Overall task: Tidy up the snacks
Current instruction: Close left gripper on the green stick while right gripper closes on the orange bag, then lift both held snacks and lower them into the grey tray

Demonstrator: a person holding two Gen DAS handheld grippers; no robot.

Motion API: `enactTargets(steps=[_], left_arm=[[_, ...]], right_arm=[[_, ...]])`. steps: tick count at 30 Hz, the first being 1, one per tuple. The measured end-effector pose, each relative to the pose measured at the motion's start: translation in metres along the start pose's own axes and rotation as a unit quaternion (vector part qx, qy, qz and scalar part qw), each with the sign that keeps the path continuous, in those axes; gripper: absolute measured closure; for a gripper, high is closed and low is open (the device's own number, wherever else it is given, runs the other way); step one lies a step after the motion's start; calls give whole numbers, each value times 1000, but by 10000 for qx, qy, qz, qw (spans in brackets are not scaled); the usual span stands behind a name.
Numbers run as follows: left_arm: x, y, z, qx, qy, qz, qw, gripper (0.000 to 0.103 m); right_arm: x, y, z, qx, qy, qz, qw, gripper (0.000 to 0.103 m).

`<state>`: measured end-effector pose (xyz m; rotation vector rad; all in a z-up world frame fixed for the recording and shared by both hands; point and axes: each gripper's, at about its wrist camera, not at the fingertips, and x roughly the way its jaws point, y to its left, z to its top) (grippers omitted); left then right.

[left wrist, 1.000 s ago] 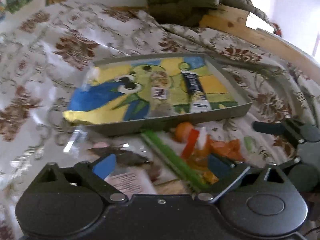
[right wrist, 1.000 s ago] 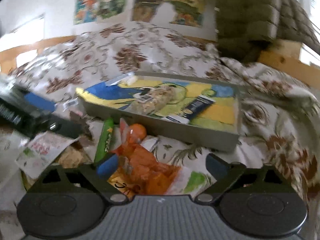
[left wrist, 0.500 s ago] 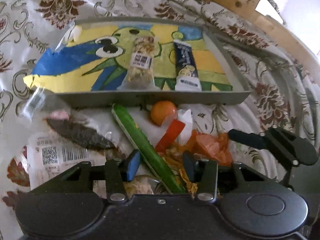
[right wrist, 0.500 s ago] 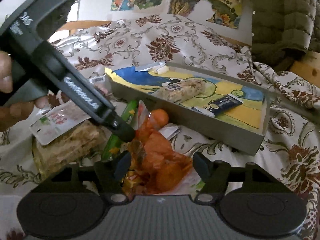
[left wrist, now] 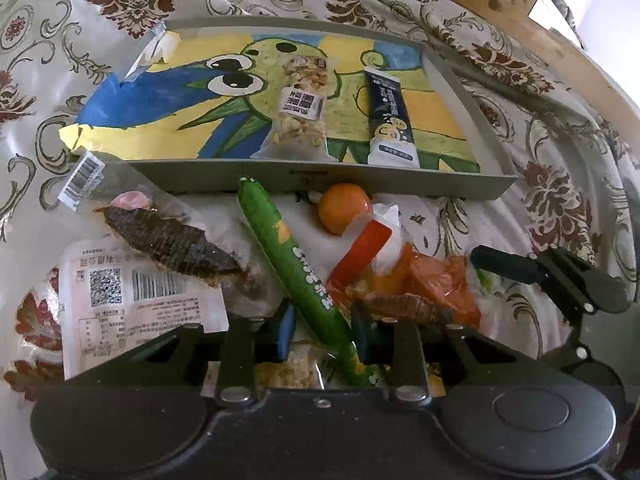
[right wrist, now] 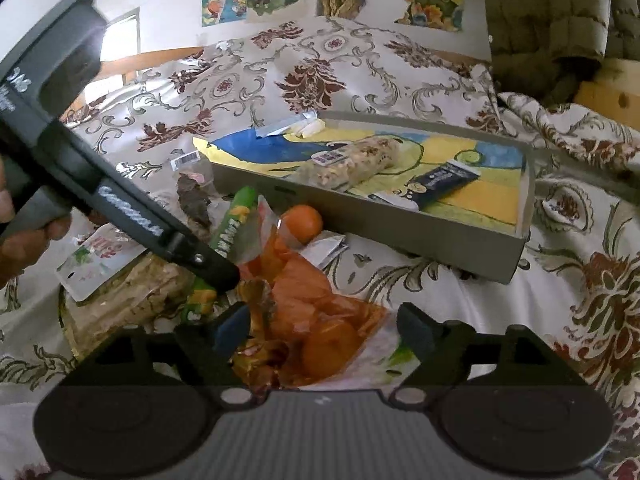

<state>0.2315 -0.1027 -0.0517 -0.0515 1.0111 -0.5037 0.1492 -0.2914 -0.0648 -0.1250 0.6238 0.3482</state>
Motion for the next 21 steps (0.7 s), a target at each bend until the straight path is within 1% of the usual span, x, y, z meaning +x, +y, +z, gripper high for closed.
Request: enactTargets(steps=[2,6,8,9,10,11,14,21], left_arm=[[-3,-1,-2,57,-56,26,10000,72],[-8,-2,-4,5,-87,32,10000,73],[-10,-1,-5,-59,-104,17,9999,73],[-11,-1,-5,-86,-118,15,9999,73],[-12,-1,-5,-105,-136,14,9999,74],[-14,-2,-6,-106,-154,10,9998,74],[-17,-4,-6,-69,-206,-10,9998,75],[-24,-1,-4,-131,-347,-170,9992,77]], right_arm=[[2,-3,1,49,19,34,10000,14],[4,-1,1,5,3,-3,10000,15],[3,3,1,-32,5,41,10000,28],[2,6,1,-60,20,23,10000,31],[2,8,1,-105,49,2,9999,40],[2,11,1,-137,70,-2,9999,46],[2,16,2,-186,92,-122,9997,49],[1,17,3,17,7,-257,9997,51]])
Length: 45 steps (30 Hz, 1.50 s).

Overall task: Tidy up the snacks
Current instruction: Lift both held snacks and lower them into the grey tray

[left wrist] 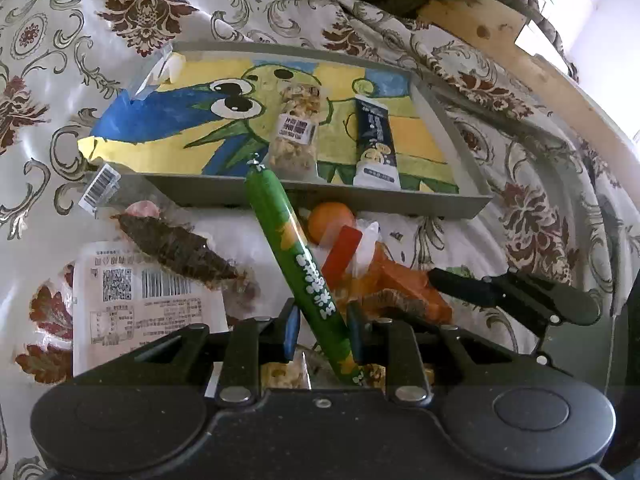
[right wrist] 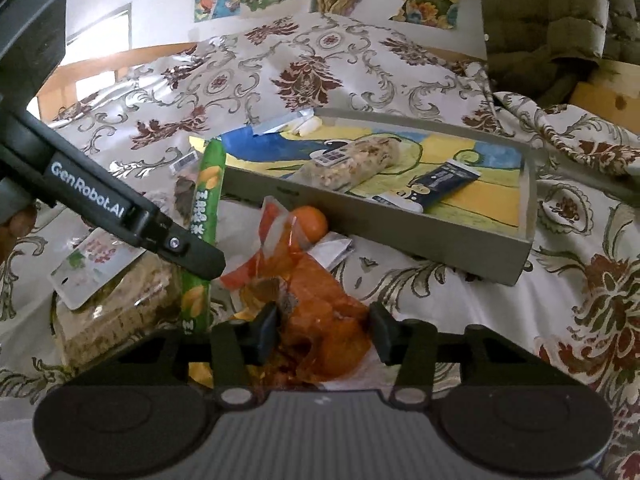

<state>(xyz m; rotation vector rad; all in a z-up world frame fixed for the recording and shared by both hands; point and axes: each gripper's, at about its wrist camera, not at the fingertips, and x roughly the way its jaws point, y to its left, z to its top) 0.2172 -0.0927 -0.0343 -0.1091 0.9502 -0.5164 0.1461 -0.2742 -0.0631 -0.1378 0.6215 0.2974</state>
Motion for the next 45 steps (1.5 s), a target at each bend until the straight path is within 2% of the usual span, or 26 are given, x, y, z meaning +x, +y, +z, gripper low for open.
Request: enactTargets(steps=[8,15,25,30,36,39,43,45], left_arm=[[-8,6,4,-38,-147,-64,9999,83],[-6,15,-1,-87,-67,-24,9999,84],[-15,24,-3,-435,-163,-408,9981,85],[-22,29,-9,-662,-211,-712,9950,85],[-34,34,-11,-756,-367,-858,9928,85],[-39,38,0,-748,-547,-928,9914,85],[-39,46,21,-740,-804,-1046,9885,85],[-36,51,31,-765,-893,-1059,9874,85]], right_arm=[[-6,-20,4,857,-114,297,9958,52],[-5,-20,5,963,-144,293,9948,52],[-14,-23,9,1140,-391,317,9922,52],[-18,-23,11,1082,-472,182,9928,52],[-25,-26,13,1174,-572,33,9914,51],[-29,-26,18,1137,-654,-152,9912,51],[-32,-35,28,1517,-699,-286,9855,51],[-31,-39,34,1502,-714,-406,9852,51]])
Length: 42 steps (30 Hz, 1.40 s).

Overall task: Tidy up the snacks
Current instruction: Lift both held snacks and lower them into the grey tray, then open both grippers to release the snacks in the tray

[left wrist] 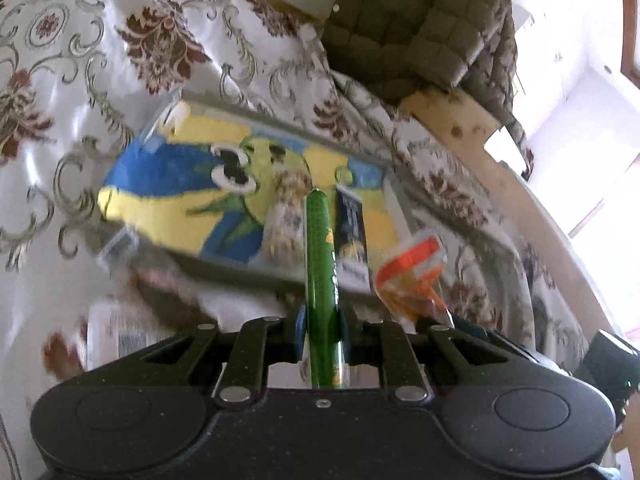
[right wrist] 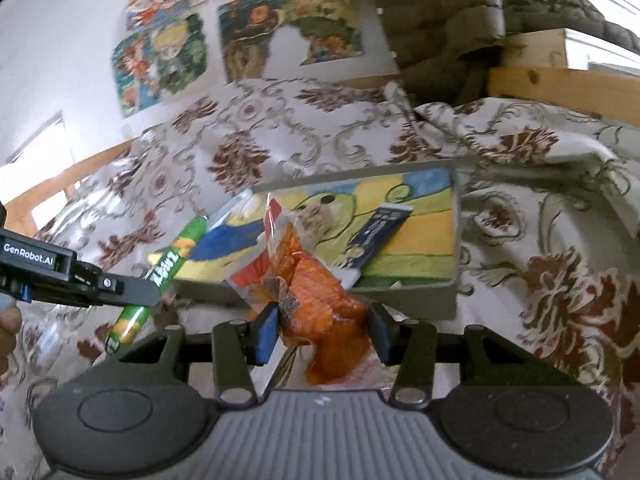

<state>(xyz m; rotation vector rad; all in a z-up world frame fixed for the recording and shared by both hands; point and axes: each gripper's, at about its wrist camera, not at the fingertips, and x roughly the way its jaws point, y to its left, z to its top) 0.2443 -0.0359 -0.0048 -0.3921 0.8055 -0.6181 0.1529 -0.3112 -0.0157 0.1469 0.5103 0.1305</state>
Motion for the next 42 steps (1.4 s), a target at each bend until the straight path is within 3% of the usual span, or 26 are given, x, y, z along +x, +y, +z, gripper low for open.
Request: enactTargets(steps=[7,13,27,32,35,36,42], left_arm=[[24,22,41,-248,-436,43,9987,85],[52,35,59,-220,-414,259,9986,85],[86,57,45,-228,-160,549,9981,84],[85,50,46,-79,-146,673,9976,84],[81,43,46,59,-236,719,9971,74],[79,40,46,105,-272,739,9968,65],[61,22,44,341,-609,854,9939,34]], right_arm=[[34,1,35,-166,-116,-214,9996,51],[71,6,48,-423,-38,-296,9987,51],[98,6,34,-628,337,-372,9968,49],[94,2,34,-535,328,-430,9971,43],[89,2,36,-523,251,-468,9972,42],[87,1,37,-519,238,-463,9973,40],[64,4,41,-543,-38,-518,9972,22]])
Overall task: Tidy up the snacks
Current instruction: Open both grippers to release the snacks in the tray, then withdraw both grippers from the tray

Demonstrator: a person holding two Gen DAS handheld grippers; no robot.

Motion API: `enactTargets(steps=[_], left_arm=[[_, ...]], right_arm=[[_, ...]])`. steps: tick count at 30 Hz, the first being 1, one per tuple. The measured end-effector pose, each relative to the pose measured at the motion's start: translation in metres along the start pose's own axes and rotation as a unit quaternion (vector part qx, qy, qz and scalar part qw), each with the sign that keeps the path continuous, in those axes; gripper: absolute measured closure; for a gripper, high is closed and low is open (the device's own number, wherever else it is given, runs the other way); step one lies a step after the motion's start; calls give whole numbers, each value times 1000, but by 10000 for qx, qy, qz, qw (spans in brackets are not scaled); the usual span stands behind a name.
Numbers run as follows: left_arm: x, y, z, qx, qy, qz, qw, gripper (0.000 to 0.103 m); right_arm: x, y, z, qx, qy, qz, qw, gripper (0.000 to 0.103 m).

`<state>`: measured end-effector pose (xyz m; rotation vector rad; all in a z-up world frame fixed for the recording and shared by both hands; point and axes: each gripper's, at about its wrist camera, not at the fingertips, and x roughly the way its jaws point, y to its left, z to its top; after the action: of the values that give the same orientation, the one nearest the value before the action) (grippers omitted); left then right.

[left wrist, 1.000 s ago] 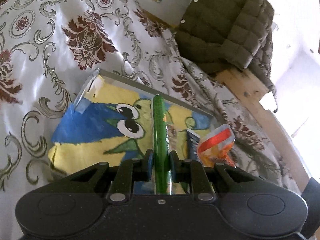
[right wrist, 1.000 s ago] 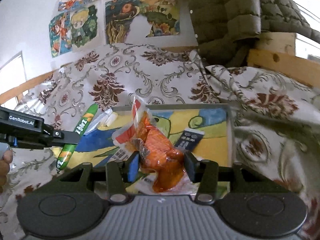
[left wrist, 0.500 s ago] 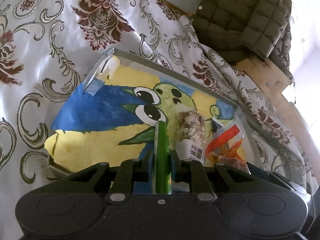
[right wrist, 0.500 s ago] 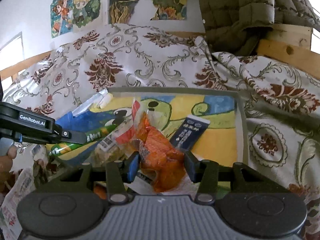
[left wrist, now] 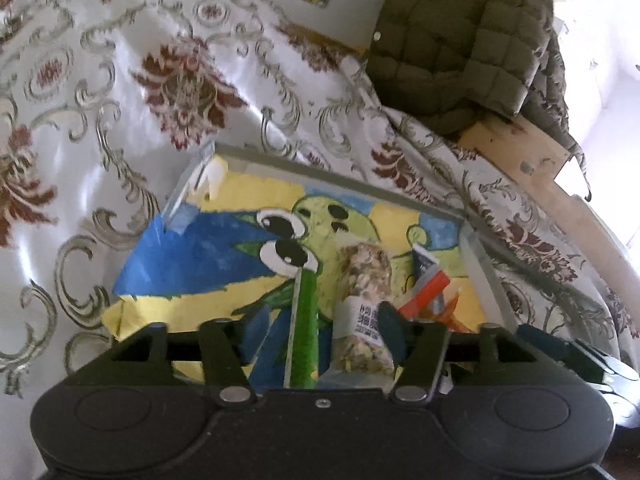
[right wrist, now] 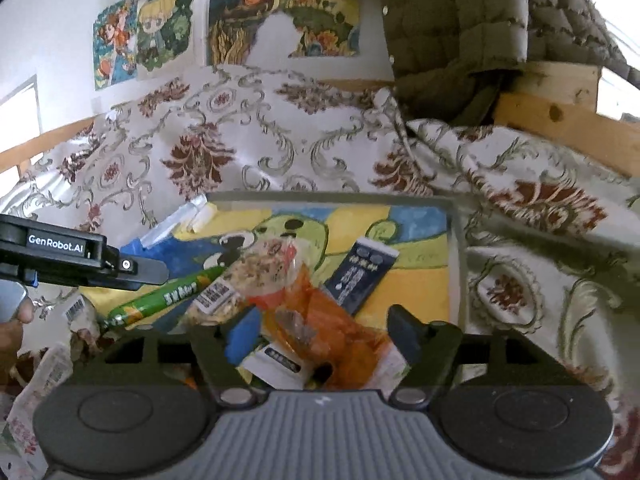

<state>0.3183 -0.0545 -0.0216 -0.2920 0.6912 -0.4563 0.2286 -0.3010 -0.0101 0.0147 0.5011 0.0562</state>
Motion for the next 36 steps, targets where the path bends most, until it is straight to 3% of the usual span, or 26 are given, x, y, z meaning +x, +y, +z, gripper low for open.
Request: enactTargets(steps=[8,13,21,28,36], left_arm=[[-51,-31,-8,446,-757,328,9956,2],[-90,-52,-21,742,-1272,528,9877,1],[-151,-82,-62,1156,-1627,836,9763,1],[-188,-90,-98,917,-1698,933,9768,1],[-208,-90,-138,658,-1479,1261,9787,1]], right_arm=[[-50,-3,4,218,-574,-194,9979,0],[-84,-2,6,212,-822,-450,9954,0],[-143,5,-9,526,-1199,-611,9895,0],[-183,17,-26,514,-1342,-749,9868,0],[-212,30,-58,475,-1160,-796,9889,0]])
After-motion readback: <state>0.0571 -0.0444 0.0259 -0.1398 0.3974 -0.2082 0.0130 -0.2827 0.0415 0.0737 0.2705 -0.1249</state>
